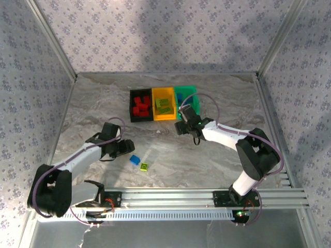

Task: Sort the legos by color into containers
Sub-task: Pick up the lego from the middle-left of the table.

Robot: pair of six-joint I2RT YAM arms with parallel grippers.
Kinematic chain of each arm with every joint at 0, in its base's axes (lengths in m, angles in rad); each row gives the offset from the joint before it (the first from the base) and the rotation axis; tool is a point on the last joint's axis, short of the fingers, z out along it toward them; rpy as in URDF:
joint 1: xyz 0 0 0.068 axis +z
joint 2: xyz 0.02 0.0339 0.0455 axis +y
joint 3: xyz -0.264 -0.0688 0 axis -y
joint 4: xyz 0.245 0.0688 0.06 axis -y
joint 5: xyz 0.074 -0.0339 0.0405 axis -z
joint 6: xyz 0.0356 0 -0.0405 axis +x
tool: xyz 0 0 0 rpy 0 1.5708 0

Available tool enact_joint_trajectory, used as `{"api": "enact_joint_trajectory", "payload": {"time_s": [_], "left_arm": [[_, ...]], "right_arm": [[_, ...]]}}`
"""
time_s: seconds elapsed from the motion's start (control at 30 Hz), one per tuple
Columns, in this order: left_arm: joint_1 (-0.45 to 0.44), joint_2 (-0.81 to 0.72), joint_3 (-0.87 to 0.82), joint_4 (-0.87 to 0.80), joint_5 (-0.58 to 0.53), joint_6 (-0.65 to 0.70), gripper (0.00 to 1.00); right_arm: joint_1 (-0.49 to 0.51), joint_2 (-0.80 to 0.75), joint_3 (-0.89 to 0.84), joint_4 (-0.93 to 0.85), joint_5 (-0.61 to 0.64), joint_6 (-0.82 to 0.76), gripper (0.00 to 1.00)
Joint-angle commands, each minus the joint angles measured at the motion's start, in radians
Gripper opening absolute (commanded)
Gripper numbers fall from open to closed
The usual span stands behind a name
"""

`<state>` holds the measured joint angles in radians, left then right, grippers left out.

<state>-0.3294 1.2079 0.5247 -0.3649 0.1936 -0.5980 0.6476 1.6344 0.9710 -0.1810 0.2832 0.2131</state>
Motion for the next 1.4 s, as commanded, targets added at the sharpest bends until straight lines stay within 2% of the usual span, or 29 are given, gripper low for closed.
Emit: {"api": "enact_joint_trajectory", "payload": {"time_s": [0.0,0.13,0.3,0.4,0.6,1.03,1.37], "left_arm": [[-0.012,0.02,0.036,-0.009,-0.024,-0.024,0.57],[-0.02,0.042,0.054,-0.014,-0.039,-0.022,0.53],[-0.025,0.063,0.069,-0.015,-0.045,-0.017,0.41],[-0.029,0.075,0.074,-0.009,-0.046,-0.017,0.39],[-0.036,0.087,0.084,-0.001,-0.05,-0.017,0.22],[-0.066,0.123,0.208,-0.025,-0.062,0.0,0.2],[-0.14,0.276,0.508,-0.059,-0.066,0.042,0.19]], "right_arm": [[-0.004,-0.03,-0.011,0.013,-0.02,0.014,0.81],[-0.003,-0.031,-0.011,0.012,-0.024,0.016,0.81],[-0.004,-0.024,-0.008,0.009,-0.019,0.016,0.81],[-0.005,-0.024,-0.009,0.013,-0.02,0.016,0.81],[-0.004,-0.024,-0.01,0.014,-0.019,0.016,0.81],[-0.003,-0.021,-0.01,0.019,-0.033,0.022,0.81],[-0.001,-0.025,-0.012,0.02,-0.037,0.025,0.81]]}}
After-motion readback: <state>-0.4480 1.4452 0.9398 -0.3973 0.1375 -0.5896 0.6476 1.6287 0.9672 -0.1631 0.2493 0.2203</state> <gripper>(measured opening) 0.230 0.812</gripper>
